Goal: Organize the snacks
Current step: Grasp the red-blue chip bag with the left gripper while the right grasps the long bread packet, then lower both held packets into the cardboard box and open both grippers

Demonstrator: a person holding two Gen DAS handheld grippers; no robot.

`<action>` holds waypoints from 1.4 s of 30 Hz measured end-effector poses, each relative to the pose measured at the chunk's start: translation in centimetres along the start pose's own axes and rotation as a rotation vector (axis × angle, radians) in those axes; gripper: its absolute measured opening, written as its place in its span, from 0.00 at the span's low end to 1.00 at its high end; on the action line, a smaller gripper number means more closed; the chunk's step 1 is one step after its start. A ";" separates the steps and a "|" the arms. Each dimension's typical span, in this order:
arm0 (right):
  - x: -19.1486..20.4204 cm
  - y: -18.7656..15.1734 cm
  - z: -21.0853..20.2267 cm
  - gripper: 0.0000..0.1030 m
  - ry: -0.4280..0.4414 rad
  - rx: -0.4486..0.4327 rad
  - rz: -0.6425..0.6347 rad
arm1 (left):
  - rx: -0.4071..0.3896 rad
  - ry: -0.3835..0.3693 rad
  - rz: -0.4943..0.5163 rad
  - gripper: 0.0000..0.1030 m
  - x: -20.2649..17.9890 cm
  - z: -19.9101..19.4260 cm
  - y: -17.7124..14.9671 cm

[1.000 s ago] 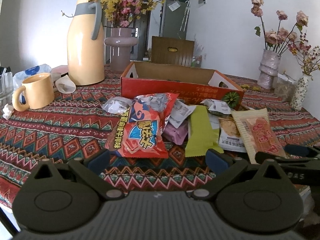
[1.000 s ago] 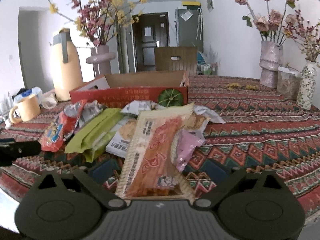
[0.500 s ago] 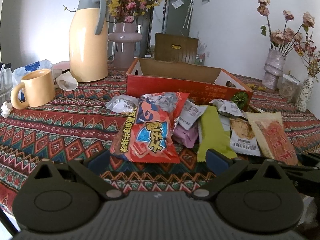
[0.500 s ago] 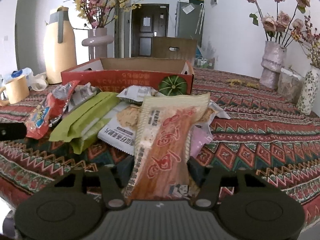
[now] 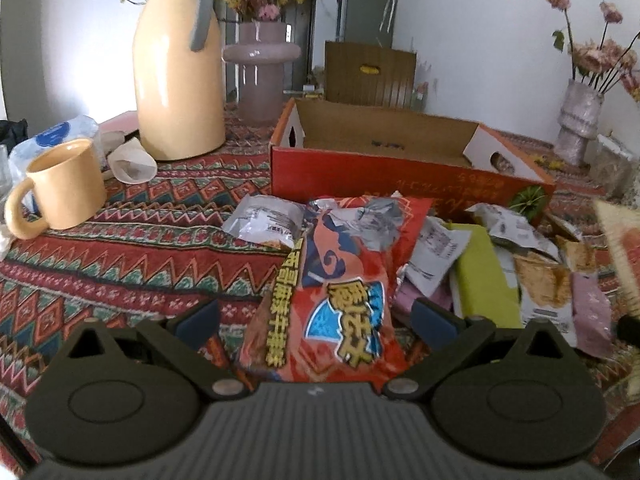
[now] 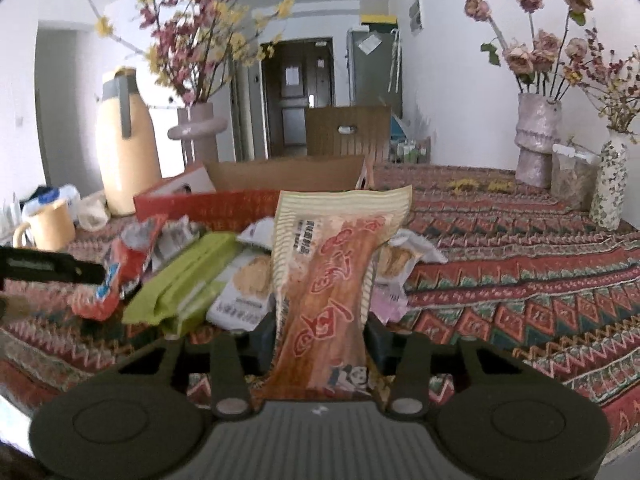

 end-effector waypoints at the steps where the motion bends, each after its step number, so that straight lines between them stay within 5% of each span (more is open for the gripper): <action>1: -0.2 0.2 0.0 0.43 -0.003 -0.005 0.008 | 0.013 -0.002 0.000 1.00 0.1 0.6 0.1; 4: -0.7 0.6 0.3 0.43 -0.012 -0.009 0.027 | 0.041 -0.006 0.000 0.99 0.0 1.8 0.3; 15: -1.1 1.5 1.5 0.43 -0.016 0.002 0.042 | 0.059 -0.075 -0.055 0.63 0.6 2.6 0.4; 26: -1.1 2.9 2.3 0.43 -0.010 -0.003 0.048 | -0.007 -0.052 -0.013 0.62 0.2 0.5 1.4; 42: 0.6 9.0 5.0 0.43 0.017 -0.097 0.034 | -0.137 -0.024 0.072 0.62 -2.2 0.7 9.5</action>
Point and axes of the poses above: each gripper's, at about its wrist camera, not at the fingertips, and z roughly the way its jaws point, x to its left, y to its top, the point moved 6 cm from there along z, roughly the way its jaws point, and after that the axes turned 13 degrees about -y, right-handed, at the moved point
